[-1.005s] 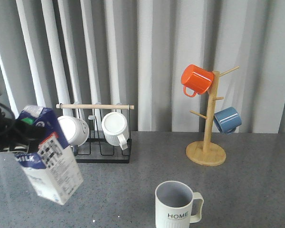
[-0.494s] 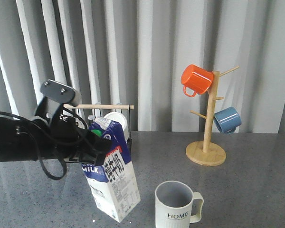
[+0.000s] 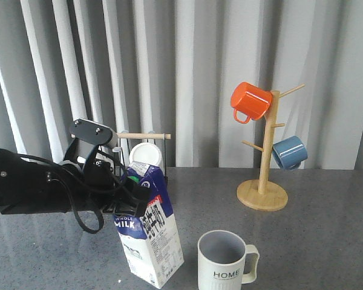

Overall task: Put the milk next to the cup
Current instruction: 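Lift the milk carton with the left gripper toward the HOME mug, then lower the milk carton beside the HOME mug with the left gripper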

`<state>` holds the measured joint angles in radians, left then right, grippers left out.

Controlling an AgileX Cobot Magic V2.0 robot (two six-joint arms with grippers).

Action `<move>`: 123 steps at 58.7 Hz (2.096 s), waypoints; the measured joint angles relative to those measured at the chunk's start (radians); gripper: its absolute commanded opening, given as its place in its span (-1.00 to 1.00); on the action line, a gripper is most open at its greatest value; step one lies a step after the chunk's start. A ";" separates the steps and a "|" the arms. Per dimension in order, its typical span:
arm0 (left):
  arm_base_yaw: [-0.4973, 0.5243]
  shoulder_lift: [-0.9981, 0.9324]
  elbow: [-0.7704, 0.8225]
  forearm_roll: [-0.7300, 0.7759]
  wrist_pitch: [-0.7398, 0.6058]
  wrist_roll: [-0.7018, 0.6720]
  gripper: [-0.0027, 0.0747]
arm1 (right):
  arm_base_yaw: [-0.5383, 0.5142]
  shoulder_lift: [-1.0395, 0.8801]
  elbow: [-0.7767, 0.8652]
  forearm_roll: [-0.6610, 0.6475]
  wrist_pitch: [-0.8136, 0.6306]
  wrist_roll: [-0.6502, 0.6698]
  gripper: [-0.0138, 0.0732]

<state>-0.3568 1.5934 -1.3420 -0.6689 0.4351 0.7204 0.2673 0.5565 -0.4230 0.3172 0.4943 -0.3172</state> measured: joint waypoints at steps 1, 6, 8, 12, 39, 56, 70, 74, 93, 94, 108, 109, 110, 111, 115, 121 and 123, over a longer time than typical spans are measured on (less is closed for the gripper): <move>-0.001 0.001 0.000 0.000 0.000 0.000 -0.94 | 0.000 0.000 0.000 0.000 0.000 0.000 -0.63; -0.004 0.002 0.000 -0.004 -0.004 0.000 -0.93 | 0.000 0.000 0.000 -0.001 0.000 0.000 -0.63; -0.006 0.003 0.000 -0.004 -0.005 0.000 -0.93 | 0.000 0.000 0.000 -0.001 0.000 0.000 -0.63; -0.010 0.005 0.000 -0.005 -0.005 0.000 -0.92 | 0.000 0.000 0.000 -0.001 0.000 0.000 -0.63; -0.019 0.008 0.000 -0.011 0.000 0.000 -0.58 | 0.000 0.000 0.000 -0.004 0.000 0.003 -0.63; -0.019 0.008 0.000 -0.011 0.012 -0.001 -0.32 | 0.000 0.000 0.000 -0.004 0.001 0.003 -0.63; -0.019 0.010 0.000 -0.011 0.030 -0.001 -0.30 | 0.000 0.000 0.000 -0.004 0.001 0.003 -0.63; -0.019 0.017 0.000 -0.011 0.038 -0.001 -0.30 | 0.000 0.000 0.000 -0.004 0.002 0.003 -0.63; -0.019 0.041 -0.005 -0.025 0.055 -0.001 0.03 | 0.000 0.000 0.000 -0.004 0.008 0.007 -0.63; -0.019 0.041 -0.005 -0.026 0.055 -0.001 0.06 | 0.000 0.000 0.000 -0.004 0.008 0.007 -0.63; -0.019 0.043 -0.005 -0.026 0.072 -0.002 0.33 | 0.000 0.000 0.000 -0.005 0.008 0.007 -0.63; -0.019 0.045 -0.005 -0.026 0.073 -0.002 0.34 | 0.000 0.000 0.000 -0.005 0.008 0.007 -0.63; -0.019 0.045 -0.005 -0.026 0.075 -0.002 0.34 | 0.000 0.000 0.000 -0.005 0.008 0.007 -0.63; -0.019 0.046 -0.005 -0.026 0.075 -0.002 0.35 | 0.000 0.000 0.000 -0.005 0.008 0.007 -0.63; -0.019 0.048 -0.005 -0.026 0.077 -0.002 0.36 | 0.000 0.000 0.000 -0.005 0.008 0.007 -0.63; -0.019 0.048 -0.005 -0.026 0.083 -0.002 0.36 | 0.000 0.000 0.000 -0.005 0.008 0.007 -0.63; -0.019 0.048 -0.005 -0.026 0.083 -0.002 0.36 | 0.000 0.000 0.000 -0.005 0.008 0.007 -0.63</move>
<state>-0.3759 1.6419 -1.3471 -0.6948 0.5179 0.7182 0.2673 0.5565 -0.4230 0.3123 0.5020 -0.3103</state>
